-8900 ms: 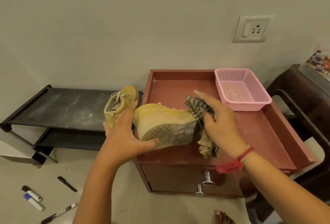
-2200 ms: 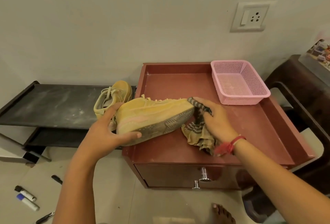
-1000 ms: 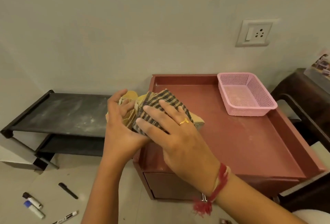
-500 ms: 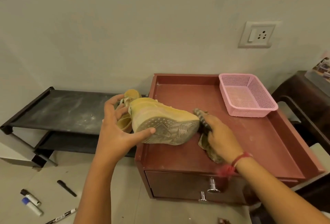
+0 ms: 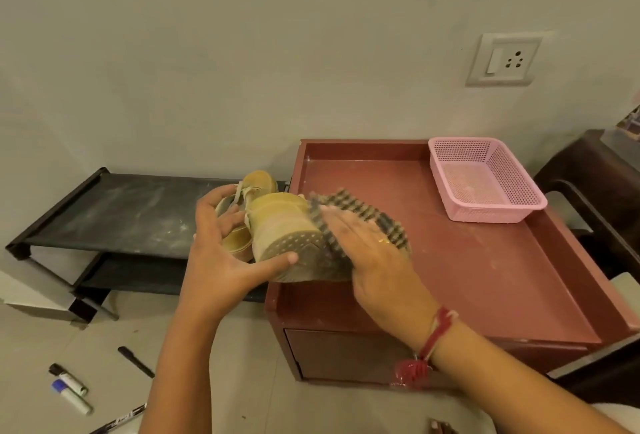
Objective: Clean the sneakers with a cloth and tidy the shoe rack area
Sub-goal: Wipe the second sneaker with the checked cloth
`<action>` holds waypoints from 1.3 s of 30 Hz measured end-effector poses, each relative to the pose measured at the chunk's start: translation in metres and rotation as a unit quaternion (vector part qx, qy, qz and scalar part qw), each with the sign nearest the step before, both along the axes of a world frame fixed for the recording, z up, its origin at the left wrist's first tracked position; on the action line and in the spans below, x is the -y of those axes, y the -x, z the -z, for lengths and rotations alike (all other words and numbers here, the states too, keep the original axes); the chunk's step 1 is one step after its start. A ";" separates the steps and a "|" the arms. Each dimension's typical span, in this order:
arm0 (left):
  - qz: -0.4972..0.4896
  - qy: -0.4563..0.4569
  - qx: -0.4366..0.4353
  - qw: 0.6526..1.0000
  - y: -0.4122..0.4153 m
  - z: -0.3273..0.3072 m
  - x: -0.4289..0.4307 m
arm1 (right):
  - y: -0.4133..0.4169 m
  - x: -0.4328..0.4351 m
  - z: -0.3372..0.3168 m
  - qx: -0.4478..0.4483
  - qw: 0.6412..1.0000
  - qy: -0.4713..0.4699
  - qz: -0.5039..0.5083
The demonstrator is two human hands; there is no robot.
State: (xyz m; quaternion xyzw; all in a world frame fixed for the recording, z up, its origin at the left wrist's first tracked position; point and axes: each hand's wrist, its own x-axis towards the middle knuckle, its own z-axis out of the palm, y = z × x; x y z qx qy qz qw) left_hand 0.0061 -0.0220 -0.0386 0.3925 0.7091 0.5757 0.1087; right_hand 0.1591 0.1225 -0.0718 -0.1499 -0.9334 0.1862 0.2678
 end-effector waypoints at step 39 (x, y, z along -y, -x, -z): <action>0.053 0.091 0.005 0.994 0.016 0.003 0.003 | -0.020 -0.078 0.035 0.065 0.953 0.268 0.122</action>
